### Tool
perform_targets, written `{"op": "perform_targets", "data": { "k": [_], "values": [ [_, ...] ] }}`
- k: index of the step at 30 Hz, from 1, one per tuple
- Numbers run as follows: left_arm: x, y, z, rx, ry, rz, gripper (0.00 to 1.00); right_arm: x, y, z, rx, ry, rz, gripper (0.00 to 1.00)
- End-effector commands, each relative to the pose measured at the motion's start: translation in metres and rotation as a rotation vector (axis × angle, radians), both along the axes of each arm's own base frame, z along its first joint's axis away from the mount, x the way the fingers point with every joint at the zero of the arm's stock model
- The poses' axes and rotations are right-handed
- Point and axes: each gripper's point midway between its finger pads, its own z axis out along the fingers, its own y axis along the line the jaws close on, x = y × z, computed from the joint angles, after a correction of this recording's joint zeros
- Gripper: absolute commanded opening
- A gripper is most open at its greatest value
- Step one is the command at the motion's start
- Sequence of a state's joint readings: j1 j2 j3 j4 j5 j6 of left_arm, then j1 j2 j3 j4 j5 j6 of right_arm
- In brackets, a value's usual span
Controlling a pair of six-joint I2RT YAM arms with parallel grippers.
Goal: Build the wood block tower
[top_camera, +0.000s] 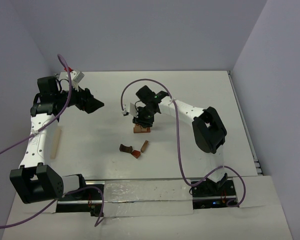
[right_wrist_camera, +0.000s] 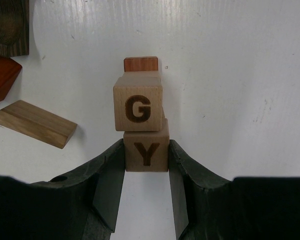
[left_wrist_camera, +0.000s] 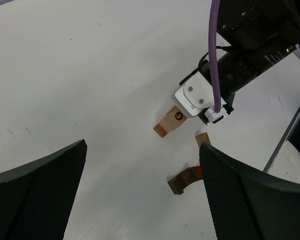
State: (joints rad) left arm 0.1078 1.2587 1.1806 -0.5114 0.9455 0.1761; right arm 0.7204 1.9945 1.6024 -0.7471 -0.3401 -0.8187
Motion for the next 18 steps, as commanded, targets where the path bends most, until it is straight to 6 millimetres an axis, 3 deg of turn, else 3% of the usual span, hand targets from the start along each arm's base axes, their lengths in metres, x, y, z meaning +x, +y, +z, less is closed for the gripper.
{"op": "perform_targets", "data": {
  "k": [1, 9, 16, 18],
  "values": [
    [0.0090, 0.0025, 0.0217, 0.003, -0.079, 0.000, 0.99, 0.0011, 0.0054, -0.0009, 0.009, -0.016, 0.016, 0.46],
    [0.0095, 0.0029, 0.0202, 0.003, -0.077, 0.002, 0.99, -0.0007, 0.0053, -0.0021, 0.011, -0.009, 0.016, 0.48],
    [0.0084, 0.0022, 0.0203, 0.001, -0.078, -0.001, 0.99, -0.0019, 0.0054, -0.0003, 0.014, -0.008, 0.012, 0.74],
    [0.0086, 0.0023, 0.0206, 0.003, -0.078, 0.001, 0.99, -0.0028, 0.0059, 0.0023, 0.018, -0.010, 0.012, 0.87]
  ]
}}
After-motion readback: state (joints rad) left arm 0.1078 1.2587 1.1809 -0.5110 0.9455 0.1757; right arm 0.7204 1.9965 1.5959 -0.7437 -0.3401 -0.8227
